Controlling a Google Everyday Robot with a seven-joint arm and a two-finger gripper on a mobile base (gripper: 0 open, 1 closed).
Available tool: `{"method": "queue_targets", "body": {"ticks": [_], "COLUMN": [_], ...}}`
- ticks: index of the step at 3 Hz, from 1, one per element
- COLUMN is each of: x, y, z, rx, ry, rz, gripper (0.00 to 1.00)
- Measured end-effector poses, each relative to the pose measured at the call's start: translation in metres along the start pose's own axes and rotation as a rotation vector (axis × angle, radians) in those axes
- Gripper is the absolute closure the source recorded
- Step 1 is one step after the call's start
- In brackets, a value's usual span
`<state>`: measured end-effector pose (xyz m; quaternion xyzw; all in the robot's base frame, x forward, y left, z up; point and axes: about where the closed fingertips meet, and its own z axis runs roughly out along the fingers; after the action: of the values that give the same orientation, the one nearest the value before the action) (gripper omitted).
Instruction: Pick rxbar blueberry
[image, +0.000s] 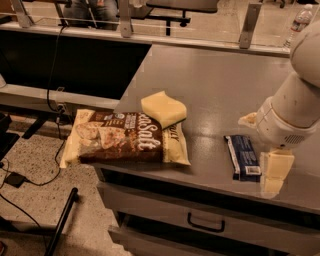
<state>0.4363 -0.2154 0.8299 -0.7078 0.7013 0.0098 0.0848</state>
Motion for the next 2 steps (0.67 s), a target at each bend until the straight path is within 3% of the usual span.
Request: {"method": "queue_targets", "body": {"ticks": [1, 2], "x": [-0.0037, -0.0042], "y": [0.0032, 0.0033], "z": [0.0058, 0.0062], "rx": [-0.015, -0.015], "ry": [0.005, 0.005], "rz": [-0.016, -0.017], "gripper": [0.02, 0.32]}}
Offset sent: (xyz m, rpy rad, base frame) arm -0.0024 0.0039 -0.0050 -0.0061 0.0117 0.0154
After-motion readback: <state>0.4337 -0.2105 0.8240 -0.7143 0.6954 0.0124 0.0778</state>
